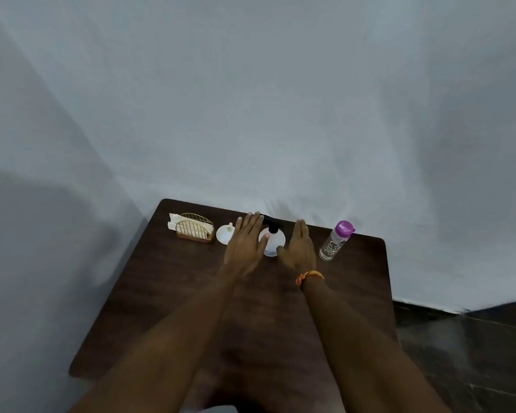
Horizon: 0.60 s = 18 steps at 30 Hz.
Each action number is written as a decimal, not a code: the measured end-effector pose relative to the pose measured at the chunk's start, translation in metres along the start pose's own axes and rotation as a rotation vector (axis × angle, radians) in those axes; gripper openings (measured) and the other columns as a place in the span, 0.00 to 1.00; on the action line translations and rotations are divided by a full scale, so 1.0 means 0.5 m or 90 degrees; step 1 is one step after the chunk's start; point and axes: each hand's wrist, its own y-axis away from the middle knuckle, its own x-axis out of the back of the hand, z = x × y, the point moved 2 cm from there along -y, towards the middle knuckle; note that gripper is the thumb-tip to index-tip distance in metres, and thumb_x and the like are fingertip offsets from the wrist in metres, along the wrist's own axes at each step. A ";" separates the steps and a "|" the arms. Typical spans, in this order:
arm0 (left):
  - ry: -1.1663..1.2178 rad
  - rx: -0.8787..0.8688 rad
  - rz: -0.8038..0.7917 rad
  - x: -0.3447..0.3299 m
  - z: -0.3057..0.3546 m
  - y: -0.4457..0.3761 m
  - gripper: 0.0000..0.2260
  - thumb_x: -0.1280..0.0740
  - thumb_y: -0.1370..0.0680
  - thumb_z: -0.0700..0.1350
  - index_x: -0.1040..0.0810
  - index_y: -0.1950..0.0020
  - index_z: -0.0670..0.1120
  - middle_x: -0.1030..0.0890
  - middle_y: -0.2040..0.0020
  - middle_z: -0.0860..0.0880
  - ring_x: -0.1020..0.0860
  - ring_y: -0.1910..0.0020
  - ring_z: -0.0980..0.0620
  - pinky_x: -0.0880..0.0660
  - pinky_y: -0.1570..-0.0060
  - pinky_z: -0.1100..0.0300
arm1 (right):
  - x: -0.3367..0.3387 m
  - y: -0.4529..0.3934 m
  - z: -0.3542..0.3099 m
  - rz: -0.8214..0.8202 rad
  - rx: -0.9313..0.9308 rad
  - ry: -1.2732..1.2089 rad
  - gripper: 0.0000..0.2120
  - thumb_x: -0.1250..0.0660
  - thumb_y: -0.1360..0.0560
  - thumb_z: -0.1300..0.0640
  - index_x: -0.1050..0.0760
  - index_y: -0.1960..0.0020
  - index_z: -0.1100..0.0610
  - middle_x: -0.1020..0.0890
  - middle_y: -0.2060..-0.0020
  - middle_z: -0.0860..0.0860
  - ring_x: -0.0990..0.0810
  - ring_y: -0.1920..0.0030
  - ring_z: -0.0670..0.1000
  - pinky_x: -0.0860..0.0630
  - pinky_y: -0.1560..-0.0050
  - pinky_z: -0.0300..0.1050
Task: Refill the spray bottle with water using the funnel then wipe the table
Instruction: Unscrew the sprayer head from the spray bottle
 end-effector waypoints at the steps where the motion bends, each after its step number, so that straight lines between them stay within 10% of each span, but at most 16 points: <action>1: 0.007 -0.012 0.013 -0.011 -0.001 -0.001 0.22 0.42 0.14 0.51 0.29 0.23 0.42 0.28 0.23 0.44 0.34 0.20 0.46 0.43 0.19 0.48 | -0.012 -0.009 0.009 -0.015 -0.038 -0.036 0.47 0.28 0.24 0.53 0.53 0.17 0.64 0.48 0.17 0.59 0.47 0.17 0.59 0.41 0.19 0.53; 11: 0.118 0.042 -0.071 -0.068 -0.008 -0.057 0.30 0.33 0.18 0.51 0.37 0.18 0.49 0.41 0.16 0.50 0.45 0.16 0.50 0.44 0.19 0.51 | -0.095 -0.074 0.011 -0.055 -0.065 -0.227 0.32 0.28 0.24 0.53 0.34 0.22 0.48 0.24 0.28 0.52 0.25 0.29 0.57 0.25 0.31 0.55; 18: 0.185 0.050 -0.093 -0.088 -0.021 -0.076 0.15 0.27 0.24 0.42 0.18 0.38 0.46 0.19 0.39 0.48 0.19 0.41 0.48 0.21 0.41 0.48 | -0.109 -0.078 0.009 -0.077 -0.088 -0.187 0.14 0.36 0.17 0.58 0.21 0.35 0.62 0.17 0.39 0.61 0.19 0.39 0.62 0.26 0.43 0.47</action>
